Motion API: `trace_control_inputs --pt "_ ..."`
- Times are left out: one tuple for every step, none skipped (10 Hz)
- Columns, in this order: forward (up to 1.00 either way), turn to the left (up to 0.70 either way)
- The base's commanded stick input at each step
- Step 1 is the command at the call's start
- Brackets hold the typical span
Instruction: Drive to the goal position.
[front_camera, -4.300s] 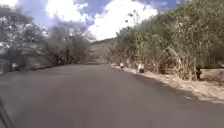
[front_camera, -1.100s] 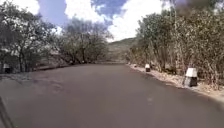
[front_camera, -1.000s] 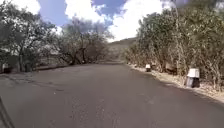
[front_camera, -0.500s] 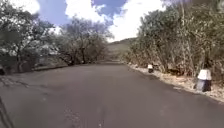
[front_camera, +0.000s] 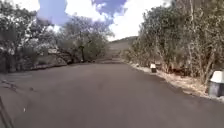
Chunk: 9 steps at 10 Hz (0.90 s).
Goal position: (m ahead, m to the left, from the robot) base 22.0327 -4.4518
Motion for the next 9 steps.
trace_control_inputs --pt "0.7 0.0" --pt "0.7 0.0" --pt "0.7 0.0" --pt "0.7 0.0" --pt "0.7 0.0" --pt "0.7 0.0" --pt "0.7 0.0" --pt "0.7 0.0" --pt "0.7 0.0"
